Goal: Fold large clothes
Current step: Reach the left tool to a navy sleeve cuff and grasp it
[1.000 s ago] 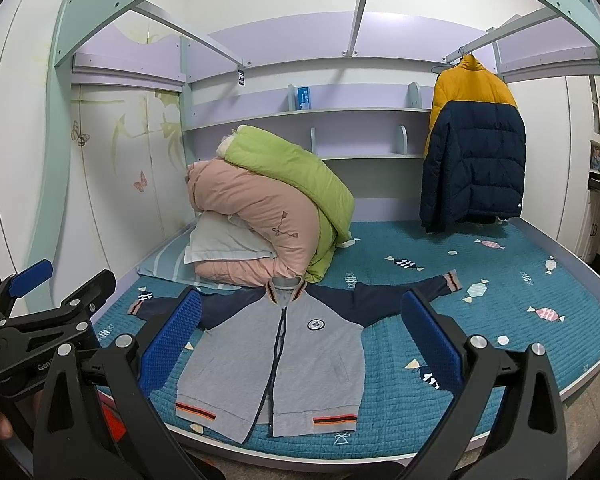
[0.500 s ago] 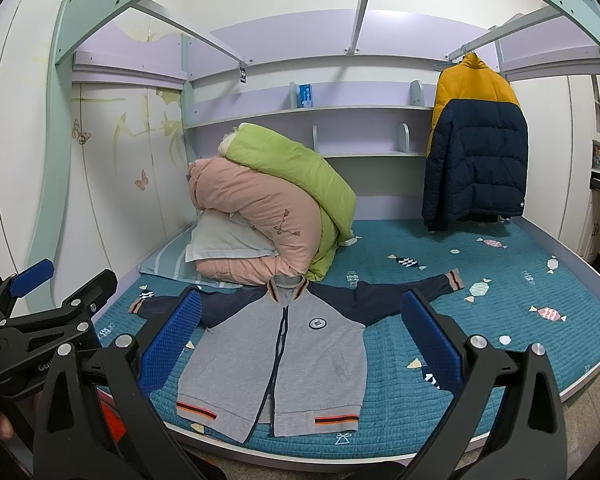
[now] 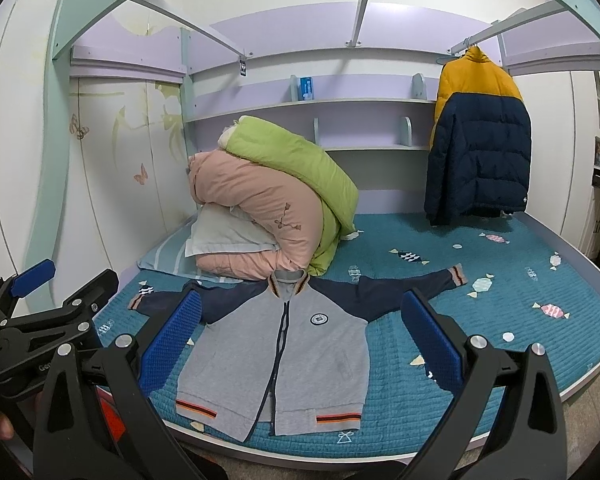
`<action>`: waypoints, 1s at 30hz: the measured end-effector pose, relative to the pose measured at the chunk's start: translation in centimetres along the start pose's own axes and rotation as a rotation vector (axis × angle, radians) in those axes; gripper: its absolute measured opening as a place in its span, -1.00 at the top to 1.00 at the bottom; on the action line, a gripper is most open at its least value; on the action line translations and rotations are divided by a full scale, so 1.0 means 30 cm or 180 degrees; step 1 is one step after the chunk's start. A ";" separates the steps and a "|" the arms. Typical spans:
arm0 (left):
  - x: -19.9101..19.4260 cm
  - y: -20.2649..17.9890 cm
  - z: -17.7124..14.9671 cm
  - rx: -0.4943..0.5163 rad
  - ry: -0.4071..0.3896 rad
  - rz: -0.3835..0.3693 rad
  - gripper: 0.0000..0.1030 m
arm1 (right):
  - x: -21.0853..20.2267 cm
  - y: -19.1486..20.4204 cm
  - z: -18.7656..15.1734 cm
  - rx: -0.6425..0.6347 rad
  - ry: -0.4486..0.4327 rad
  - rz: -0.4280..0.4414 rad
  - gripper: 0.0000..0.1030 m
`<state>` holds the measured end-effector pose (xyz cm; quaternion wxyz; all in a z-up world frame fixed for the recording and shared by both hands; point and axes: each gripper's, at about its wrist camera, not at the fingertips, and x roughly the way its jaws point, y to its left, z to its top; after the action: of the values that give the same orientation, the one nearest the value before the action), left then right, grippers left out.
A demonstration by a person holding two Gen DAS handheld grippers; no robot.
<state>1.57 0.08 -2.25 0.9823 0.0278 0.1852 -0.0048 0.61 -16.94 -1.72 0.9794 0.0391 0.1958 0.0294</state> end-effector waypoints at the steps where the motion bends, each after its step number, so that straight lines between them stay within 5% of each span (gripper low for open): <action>1: 0.013 0.002 -0.002 -0.0001 0.0027 0.0005 -0.91 | 0.009 -0.006 -0.005 0.0005 0.0017 0.0006 -0.87; 9: 0.197 0.057 -0.042 -0.0047 0.0346 0.0108 -0.91 | 0.222 0.040 -0.028 0.0021 0.0257 0.0097 -0.87; 15: 0.422 0.210 -0.108 -0.0222 0.0745 0.0064 -0.91 | 0.441 0.094 -0.075 0.0020 0.0532 0.0214 -0.87; 18: 0.574 0.388 -0.151 -0.0561 0.1010 -0.0055 -0.91 | 0.581 0.128 -0.107 0.0012 0.0695 0.0256 -0.87; 25: 0.944 0.852 -0.269 -0.0960 0.1403 0.0570 -0.91 | 0.962 0.223 -0.204 0.0013 0.1050 0.0446 -0.87; 30: 1.210 1.136 -0.388 -0.1236 0.1635 0.0729 -0.91 | 1.213 0.282 -0.279 -0.0083 0.1251 0.0434 -0.87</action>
<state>31.82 34.79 -24.47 0.8847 -0.1388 0.4196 0.1480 30.56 -5.31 -22.53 0.9185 0.0331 0.3796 0.1053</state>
